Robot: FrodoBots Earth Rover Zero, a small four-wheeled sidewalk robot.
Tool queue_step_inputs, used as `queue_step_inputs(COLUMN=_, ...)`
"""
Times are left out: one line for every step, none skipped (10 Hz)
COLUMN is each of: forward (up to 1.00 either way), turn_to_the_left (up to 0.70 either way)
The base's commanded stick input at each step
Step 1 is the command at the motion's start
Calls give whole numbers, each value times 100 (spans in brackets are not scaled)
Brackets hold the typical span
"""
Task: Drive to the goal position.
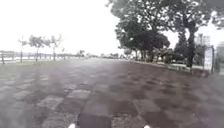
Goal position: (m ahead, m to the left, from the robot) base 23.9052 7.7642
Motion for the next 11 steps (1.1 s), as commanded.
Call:
queue_step_inputs(forward=85, turn_to_the_left=-2)
queue_step_inputs(forward=85, turn_to_the_left=0)
queue_step_inputs(forward=85, turn_to_the_left=1)
queue_step_inputs(forward=85, turn_to_the_left=1)
queue_step_inputs(forward=85, turn_to_the_left=1)
queue_step_inputs(forward=85, turn_to_the_left=1)
queue_step_inputs(forward=85, turn_to_the_left=1)
queue_step_inputs(forward=85, turn_to_the_left=1)
queue_step_inputs(forward=85, turn_to_the_left=1)
queue_step_inputs(forward=85, turn_to_the_left=1)
queue_step_inputs(forward=85, turn_to_the_left=1)
